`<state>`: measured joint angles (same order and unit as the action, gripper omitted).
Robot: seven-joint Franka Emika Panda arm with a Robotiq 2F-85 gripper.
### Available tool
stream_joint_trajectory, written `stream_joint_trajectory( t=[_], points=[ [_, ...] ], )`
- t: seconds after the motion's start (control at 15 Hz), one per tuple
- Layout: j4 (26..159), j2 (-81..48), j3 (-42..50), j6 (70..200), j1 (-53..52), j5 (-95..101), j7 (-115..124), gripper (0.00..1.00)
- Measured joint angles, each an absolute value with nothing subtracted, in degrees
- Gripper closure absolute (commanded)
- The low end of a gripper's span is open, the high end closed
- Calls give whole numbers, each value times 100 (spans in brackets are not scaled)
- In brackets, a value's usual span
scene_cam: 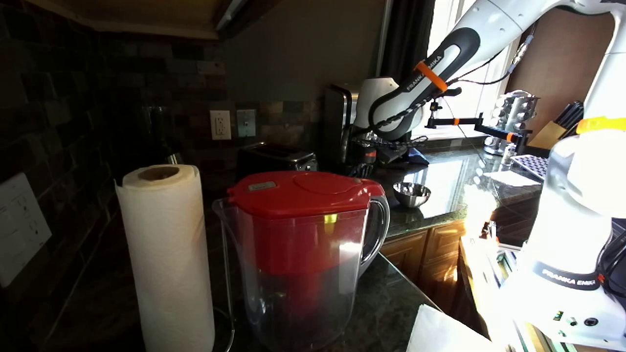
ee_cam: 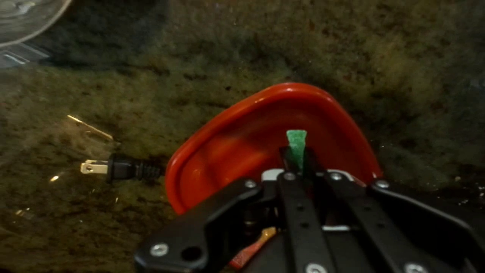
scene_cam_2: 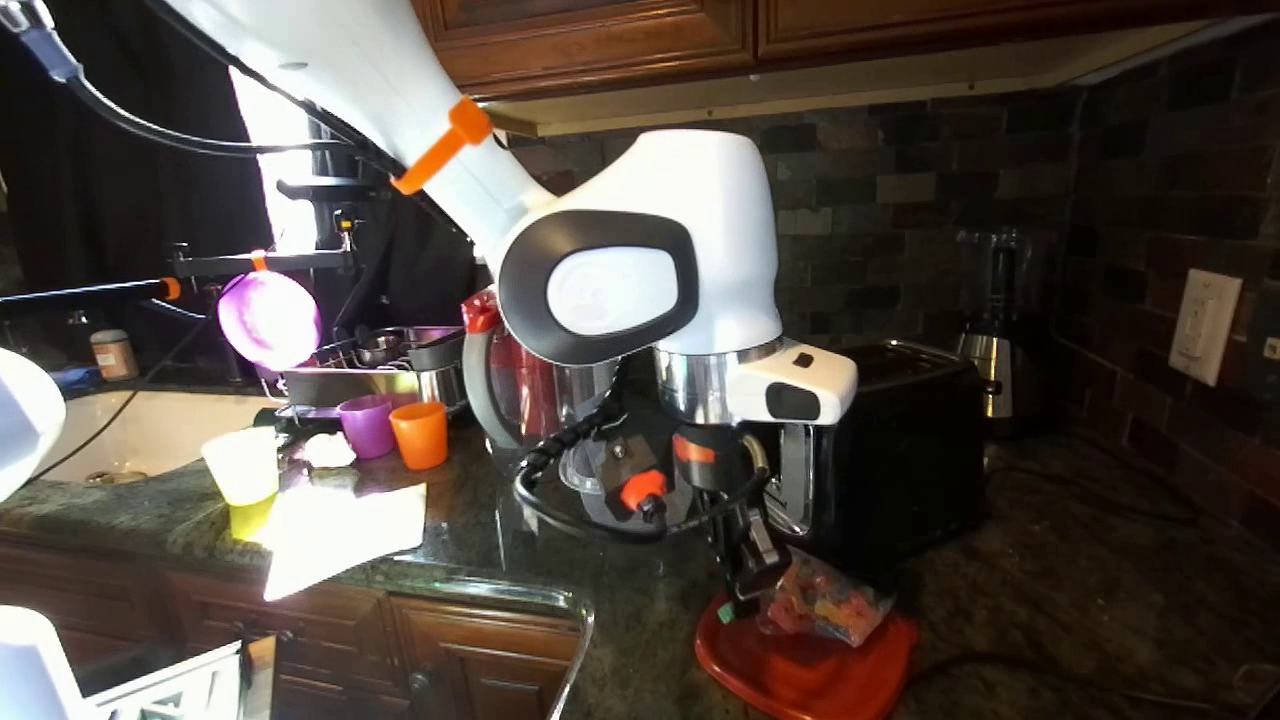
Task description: Put some gummy bears into the plastic
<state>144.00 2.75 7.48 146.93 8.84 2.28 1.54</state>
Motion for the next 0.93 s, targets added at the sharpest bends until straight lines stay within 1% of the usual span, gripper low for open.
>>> stream_joint_trajectory(
  t=[0.27,0.93],
  points=[
    [14404,607,771,14139,972,737,136,98],
    [14913,1266,1068,13327,1182,1279,-1640,98]
  ],
)
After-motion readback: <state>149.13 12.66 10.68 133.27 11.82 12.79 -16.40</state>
